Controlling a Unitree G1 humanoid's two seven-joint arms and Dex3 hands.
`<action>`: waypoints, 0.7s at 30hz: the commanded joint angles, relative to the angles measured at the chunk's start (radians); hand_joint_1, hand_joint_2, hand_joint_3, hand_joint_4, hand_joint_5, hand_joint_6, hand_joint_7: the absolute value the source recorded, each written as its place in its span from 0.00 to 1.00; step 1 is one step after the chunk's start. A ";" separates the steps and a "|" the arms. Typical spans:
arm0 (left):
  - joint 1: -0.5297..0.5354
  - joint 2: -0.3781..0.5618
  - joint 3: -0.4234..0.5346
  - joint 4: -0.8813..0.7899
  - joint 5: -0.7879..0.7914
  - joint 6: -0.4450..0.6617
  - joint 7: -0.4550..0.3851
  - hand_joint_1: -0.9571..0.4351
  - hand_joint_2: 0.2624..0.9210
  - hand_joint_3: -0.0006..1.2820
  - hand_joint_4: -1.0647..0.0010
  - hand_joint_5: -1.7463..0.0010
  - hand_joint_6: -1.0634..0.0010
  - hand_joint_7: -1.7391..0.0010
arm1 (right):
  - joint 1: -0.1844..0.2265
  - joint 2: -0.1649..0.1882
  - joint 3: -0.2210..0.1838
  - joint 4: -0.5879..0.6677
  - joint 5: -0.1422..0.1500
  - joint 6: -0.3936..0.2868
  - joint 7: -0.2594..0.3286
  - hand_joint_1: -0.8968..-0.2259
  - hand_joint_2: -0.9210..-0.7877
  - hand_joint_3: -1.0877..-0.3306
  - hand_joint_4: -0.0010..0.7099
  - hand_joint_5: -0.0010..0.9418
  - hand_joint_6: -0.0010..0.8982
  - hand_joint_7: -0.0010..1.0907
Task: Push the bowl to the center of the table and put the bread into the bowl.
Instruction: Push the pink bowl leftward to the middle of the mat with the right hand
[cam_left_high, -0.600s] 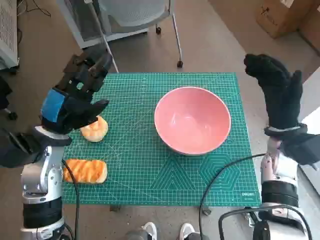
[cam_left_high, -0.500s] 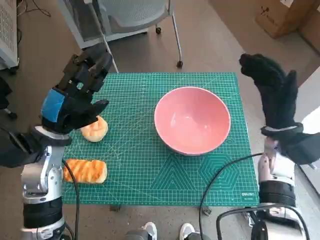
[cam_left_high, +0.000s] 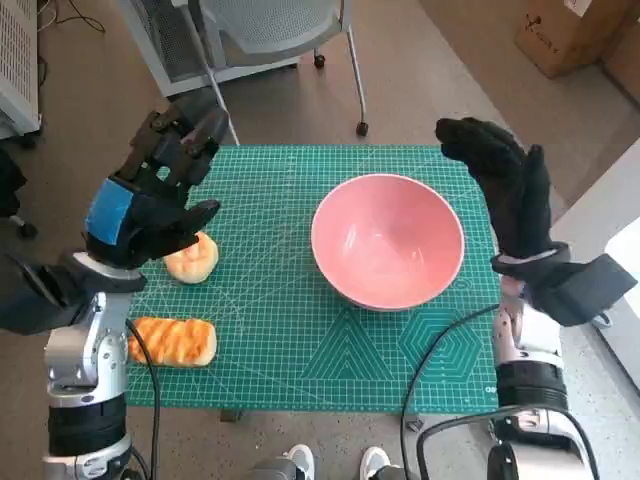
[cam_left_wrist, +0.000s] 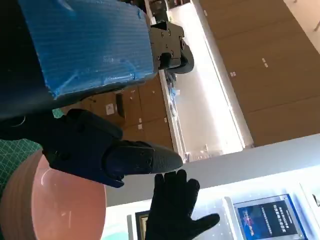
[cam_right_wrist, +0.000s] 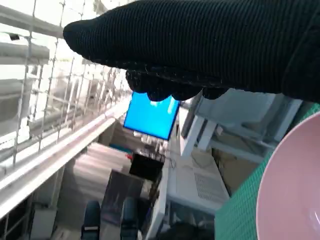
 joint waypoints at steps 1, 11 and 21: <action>-0.015 0.003 -0.005 -0.001 -0.003 -0.005 -0.004 0.31 0.93 0.26 0.94 1.00 1.00 0.71 | -0.001 0.005 0.007 0.018 0.001 0.021 0.026 0.34 0.00 0.52 0.25 0.01 0.35 0.01; -0.017 0.010 -0.005 -0.009 0.004 -0.004 -0.001 0.32 0.92 0.27 0.94 1.00 1.00 0.71 | -0.005 0.008 0.013 0.016 0.001 0.026 0.041 0.31 0.00 0.53 0.27 0.01 0.35 0.01; -0.018 0.010 -0.004 -0.001 0.003 -0.009 -0.006 0.31 0.90 0.28 0.94 0.99 1.00 0.71 | -0.006 0.010 0.018 0.015 -0.009 0.026 0.031 0.32 0.00 0.52 0.27 0.01 0.35 0.01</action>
